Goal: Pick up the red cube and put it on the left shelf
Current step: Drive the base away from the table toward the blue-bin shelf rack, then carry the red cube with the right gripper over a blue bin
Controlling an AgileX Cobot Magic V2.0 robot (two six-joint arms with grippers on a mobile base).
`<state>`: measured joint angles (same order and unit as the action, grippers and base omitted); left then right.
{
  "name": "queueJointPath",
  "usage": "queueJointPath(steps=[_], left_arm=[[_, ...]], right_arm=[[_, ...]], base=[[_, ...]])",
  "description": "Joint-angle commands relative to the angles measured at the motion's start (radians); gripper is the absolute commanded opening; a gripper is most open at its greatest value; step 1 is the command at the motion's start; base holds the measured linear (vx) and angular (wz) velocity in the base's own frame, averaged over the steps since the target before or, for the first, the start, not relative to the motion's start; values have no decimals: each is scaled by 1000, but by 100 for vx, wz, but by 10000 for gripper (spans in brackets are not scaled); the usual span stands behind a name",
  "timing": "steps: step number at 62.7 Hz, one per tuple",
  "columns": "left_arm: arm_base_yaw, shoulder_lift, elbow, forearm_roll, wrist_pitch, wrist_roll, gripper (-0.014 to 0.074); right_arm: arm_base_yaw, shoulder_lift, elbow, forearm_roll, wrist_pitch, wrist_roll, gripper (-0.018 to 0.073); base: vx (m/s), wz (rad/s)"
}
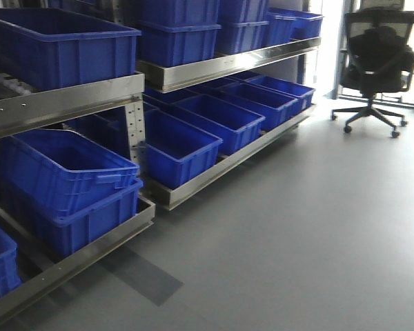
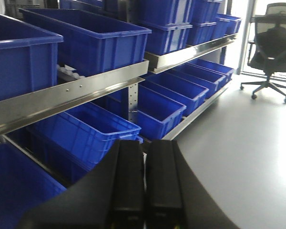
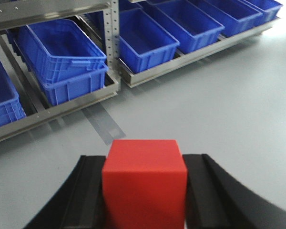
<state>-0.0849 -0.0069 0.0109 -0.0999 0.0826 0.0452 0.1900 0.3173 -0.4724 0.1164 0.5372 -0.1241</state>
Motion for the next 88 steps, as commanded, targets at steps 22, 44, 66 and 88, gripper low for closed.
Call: queueJointPath(steps=[22,44,66,88], left_arm=[[-6,-12,24,-1,-89,-5,101],[-6,-12,24,-1,-89,-5,102],[-6,-12,24,-1,-89,-5,101],[-6,-12,24,-1,-89,-5,102]], right_arm=[[-6,10,-28,6,-84,-4,139],[-6,10,-28,6,-84,-4,139],[-6,10,-28,6,-84,-4,139],[-6,10,-28,6,-84,-4,139]], base=[[60,67],[47,106],[32,47],[20,7]])
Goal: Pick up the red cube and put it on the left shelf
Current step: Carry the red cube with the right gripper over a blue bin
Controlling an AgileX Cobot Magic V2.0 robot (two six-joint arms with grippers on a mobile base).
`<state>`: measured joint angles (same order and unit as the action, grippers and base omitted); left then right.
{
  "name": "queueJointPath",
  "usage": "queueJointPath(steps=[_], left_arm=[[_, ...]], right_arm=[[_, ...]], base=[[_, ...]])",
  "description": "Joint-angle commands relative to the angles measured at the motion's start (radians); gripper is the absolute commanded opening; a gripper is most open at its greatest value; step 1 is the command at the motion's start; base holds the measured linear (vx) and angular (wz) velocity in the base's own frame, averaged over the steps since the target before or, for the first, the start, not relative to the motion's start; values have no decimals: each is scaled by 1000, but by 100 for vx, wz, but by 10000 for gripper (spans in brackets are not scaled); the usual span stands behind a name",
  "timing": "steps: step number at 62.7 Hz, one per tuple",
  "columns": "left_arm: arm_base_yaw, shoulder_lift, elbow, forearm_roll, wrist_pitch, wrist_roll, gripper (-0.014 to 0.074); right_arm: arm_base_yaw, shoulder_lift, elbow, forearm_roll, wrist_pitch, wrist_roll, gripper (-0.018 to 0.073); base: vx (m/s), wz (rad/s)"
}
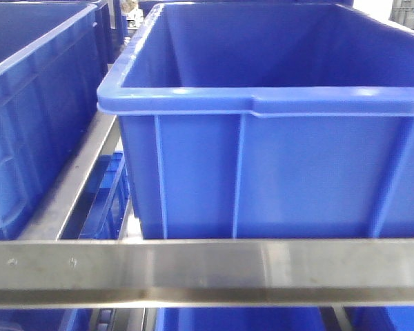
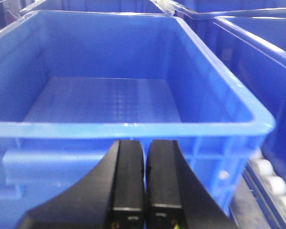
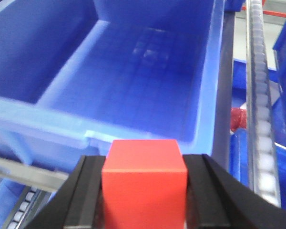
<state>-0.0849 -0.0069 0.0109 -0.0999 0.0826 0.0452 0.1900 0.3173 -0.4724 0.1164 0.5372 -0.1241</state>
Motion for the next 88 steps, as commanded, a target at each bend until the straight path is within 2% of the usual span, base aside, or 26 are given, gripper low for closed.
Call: queueJointPath(steps=[1,74,82,88], left_arm=[[-6,-12,24,-1,-89,-5,102],[-6,-12,24,-1,-89,-5,102],[-6,-12,24,-1,-89,-5,101],[-6,-12,24,-1,-89,-5,101]], right_arm=[[-6,10,-28,6,-84,-4,139],[-4,12,-39,6,-109,-6,139],[37,50,-128,5,-92,-14,139],[103,145,-240,5,-49,-14,139]], base=[[14,0],[3,-1],[0,0],[1,8]])
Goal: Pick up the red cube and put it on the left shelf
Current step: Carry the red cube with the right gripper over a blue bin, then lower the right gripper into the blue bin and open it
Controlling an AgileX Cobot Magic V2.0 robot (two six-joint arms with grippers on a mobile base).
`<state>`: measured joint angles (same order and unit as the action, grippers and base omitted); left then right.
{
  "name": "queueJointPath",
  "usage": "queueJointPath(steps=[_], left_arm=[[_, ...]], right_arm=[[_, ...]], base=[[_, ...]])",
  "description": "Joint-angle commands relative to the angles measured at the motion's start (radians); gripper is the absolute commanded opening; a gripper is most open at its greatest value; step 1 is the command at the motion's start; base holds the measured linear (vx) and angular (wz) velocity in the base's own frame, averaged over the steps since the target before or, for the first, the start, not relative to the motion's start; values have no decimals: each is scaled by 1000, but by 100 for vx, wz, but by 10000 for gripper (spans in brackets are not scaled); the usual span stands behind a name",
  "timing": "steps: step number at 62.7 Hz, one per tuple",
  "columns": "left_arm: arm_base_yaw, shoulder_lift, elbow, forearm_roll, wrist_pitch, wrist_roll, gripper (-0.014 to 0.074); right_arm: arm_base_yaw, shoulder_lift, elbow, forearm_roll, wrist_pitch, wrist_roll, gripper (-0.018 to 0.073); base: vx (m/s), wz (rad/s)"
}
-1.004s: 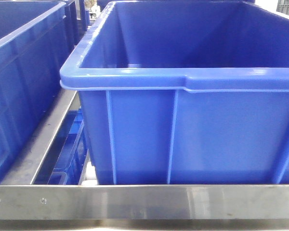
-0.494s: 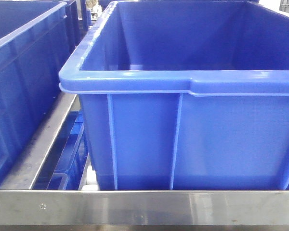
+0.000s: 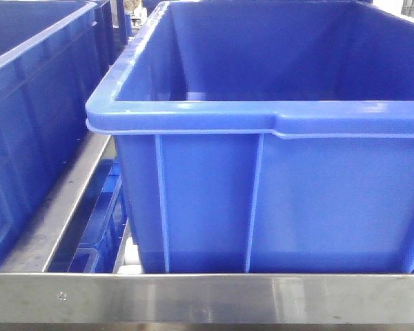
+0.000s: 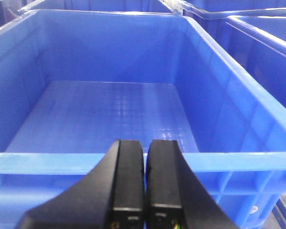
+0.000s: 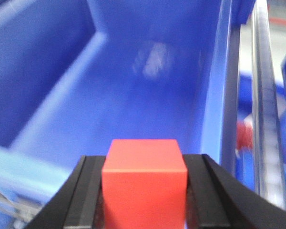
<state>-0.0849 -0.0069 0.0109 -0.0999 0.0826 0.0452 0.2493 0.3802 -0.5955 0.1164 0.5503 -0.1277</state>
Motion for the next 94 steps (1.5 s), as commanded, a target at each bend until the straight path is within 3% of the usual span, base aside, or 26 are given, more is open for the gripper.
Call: queueJointPath(steps=[1,13,56,84,94], left_arm=[[-6,-12,24,-1,-89,-5,102],[-6,-12,24,-1,-89,-5,102],[-6,-12,24,-1,-89,-5,101],[-6,-12,24,-1,-89,-5,102],[-6,-12,24,-1,-89,-5,101]], right_arm=[[54,100,-146,5,-52,-10,139],[151,418,-403,5,72,-10,139],[152,1404,-894,16,186,49,137],[152,1497,-937,-37,241,49,147],[152,1497,-937,-39,249,49,293]], base=[[3,20],[0,-1],[0,-2],[1,4],[0,0]])
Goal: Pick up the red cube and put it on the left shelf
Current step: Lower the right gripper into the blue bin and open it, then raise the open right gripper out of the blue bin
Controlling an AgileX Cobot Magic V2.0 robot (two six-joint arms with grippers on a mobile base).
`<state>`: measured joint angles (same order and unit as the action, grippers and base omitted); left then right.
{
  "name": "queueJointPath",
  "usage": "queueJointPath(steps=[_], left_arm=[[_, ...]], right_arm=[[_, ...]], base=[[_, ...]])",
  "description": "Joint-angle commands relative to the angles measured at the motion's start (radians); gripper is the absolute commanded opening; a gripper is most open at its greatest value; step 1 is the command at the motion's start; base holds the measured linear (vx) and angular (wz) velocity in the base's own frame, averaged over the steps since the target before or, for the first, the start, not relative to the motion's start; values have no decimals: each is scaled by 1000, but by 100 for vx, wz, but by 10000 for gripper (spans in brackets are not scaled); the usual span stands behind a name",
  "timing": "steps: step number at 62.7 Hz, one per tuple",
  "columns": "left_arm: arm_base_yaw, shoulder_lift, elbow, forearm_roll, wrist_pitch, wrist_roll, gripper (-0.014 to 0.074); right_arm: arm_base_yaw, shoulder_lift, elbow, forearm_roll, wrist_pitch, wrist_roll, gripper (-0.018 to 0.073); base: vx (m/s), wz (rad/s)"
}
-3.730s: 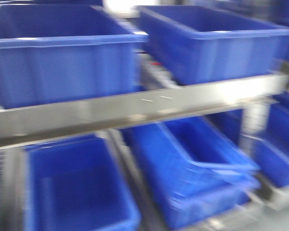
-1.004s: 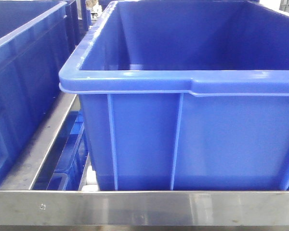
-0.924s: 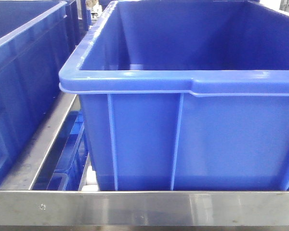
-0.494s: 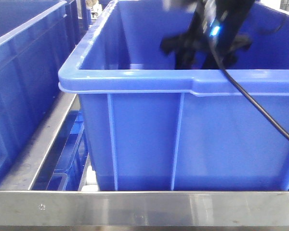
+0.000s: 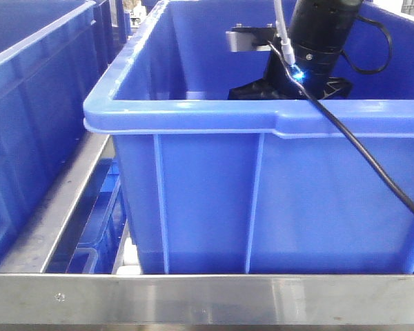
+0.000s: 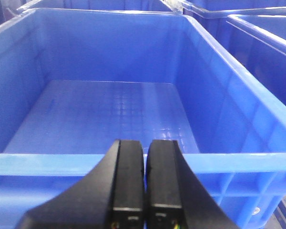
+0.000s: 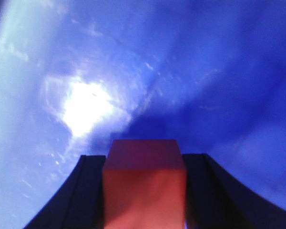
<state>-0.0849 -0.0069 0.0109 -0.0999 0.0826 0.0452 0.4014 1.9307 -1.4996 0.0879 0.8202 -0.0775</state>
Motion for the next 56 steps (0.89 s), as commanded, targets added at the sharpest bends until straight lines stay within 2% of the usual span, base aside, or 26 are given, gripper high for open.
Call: queueJointPath(steps=[1,11,18,29,43,56], left_arm=[[-6,-12,24,-1,-89,-5,102],[-6,-12,24,-1,-89,-5,101],[-6,-12,24,-1,-89,-5,102],[-6,-12,24,-1,-89,-5,102],[-6,-12,24,-1,-89,-5,101],[-6,-12,24,-1,-89,-5,102]], right_arm=[[0,-54,-33,-11,-21,-2,314],[0,-56,-33,-11,-21,-2,542],[0,-60,-33,-11,-20,-2,621],[0,-84,-33,-11,-14,-3,621],[0,-224,-18,-37,-24,-3,620],[0,-426,125,-41,-127,-3,613]], base=[[0,0],[0,0],[0,0],[0,0],[0,0],[0,0]])
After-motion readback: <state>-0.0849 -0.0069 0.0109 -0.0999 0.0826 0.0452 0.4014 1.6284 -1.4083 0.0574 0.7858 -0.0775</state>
